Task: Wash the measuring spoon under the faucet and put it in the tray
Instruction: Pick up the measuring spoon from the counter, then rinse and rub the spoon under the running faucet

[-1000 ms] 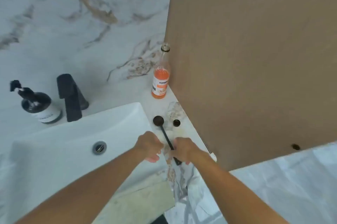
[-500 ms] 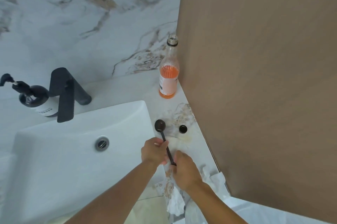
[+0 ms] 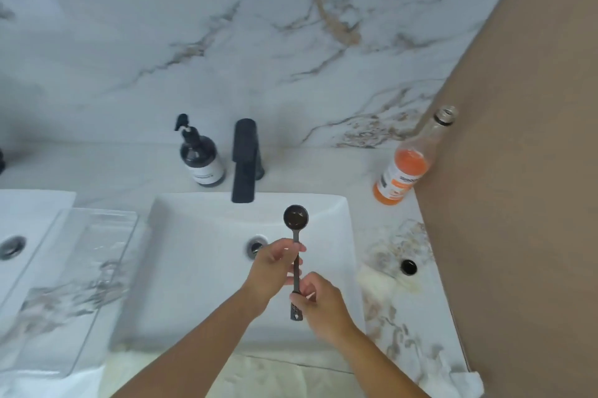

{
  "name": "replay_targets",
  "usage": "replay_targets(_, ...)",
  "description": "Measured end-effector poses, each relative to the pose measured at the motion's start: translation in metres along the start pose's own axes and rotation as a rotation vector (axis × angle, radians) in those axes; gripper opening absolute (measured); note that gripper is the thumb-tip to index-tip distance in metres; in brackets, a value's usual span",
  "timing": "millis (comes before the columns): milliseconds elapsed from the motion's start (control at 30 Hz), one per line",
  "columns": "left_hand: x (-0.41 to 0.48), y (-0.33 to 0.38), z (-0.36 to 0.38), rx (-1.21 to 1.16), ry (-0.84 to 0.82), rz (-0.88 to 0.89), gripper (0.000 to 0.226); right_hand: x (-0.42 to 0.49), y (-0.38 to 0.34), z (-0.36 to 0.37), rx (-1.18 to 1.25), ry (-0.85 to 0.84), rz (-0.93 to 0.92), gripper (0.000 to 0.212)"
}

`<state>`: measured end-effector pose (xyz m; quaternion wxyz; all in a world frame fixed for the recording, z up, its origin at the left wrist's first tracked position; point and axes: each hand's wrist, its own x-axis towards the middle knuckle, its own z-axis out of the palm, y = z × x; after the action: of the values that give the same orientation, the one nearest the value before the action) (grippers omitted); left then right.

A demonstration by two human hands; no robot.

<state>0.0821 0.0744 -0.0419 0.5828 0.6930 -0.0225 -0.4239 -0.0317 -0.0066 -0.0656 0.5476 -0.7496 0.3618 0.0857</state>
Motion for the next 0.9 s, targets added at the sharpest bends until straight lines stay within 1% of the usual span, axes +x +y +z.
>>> replay_targets(100, 0.000, 0.001, -0.032, -0.025, 0.039, -0.009, 0.020, 0.016, -0.030, 0.003, -0.146, -0.175, 0.060, 0.017)
replay_targets(133, 0.001, 0.000, -0.042, -0.041, 0.043, -0.011, 0.018, 0.024, -0.045, -0.002, -0.171, -0.207, 0.085, 0.015)
replay_targets(167, 0.002, -0.001, -0.051, -0.061, 0.047, -0.011, 0.018, 0.033, -0.062, -0.009, -0.179, -0.196, 0.095, 0.013)
replay_targets(200, 0.003, -0.003, -0.059, -0.077, 0.049, -0.008, 0.019, 0.043, -0.082, -0.018, -0.167, -0.138, 0.079, 0.013)
replay_targets(267, 0.008, -0.009, -0.072, -0.100, 0.053, 0.000, 0.021, 0.064, -0.128, -0.035, -0.080, 0.043, -0.004, 0.013)
replay_targets(300, 0.011, -0.011, -0.076, -0.107, 0.055, 0.005, 0.020, 0.071, -0.153, -0.042, -0.018, 0.105, -0.050, 0.011)
replay_targets(333, 0.013, -0.014, -0.080, -0.114, 0.057, 0.007, 0.020, 0.078, -0.175, -0.046, 0.052, 0.126, -0.088, 0.012)
replay_targets(367, 0.016, -0.017, -0.083, -0.121, 0.061, 0.006, 0.020, 0.083, -0.195, -0.047, 0.130, 0.113, -0.112, 0.018)
replay_targets(433, 0.022, -0.021, -0.087, -0.133, 0.070, 0.001, 0.021, 0.089, -0.225, -0.042, 0.254, 0.051, -0.108, 0.030)
replay_targets(467, 0.026, -0.023, -0.089, -0.131, 0.076, 0.005, 0.021, 0.090, -0.234, -0.037, 0.283, 0.031, -0.095, 0.033)
replay_targets(567, 0.037, -0.029, -0.093, -0.086, 0.100, 0.062, 0.022, 0.092, -0.244, -0.025, 0.249, 0.048, -0.070, 0.028)
replay_targets(700, 0.048, -0.023, -0.096, 0.027, 0.133, 0.148, 0.030, 0.096, -0.247, -0.024, 0.131, 0.112, -0.087, 0.031)
replay_targets(800, 0.056, -0.024, -0.097, 0.047, 0.164, 0.148, 0.027, 0.104, -0.250, -0.023, 0.065, 0.179, -0.076, 0.031)
replay_targets(867, 0.061, -0.027, -0.097, 0.041, 0.171, 0.144, 0.025, 0.108, -0.252, -0.021, 0.082, 0.193, -0.041, 0.032)
replay_targets(900, 0.063, -0.029, -0.097, 0.036, 0.168, 0.141, 0.024, 0.109, -0.253, -0.020, 0.102, 0.193, -0.013, 0.027)
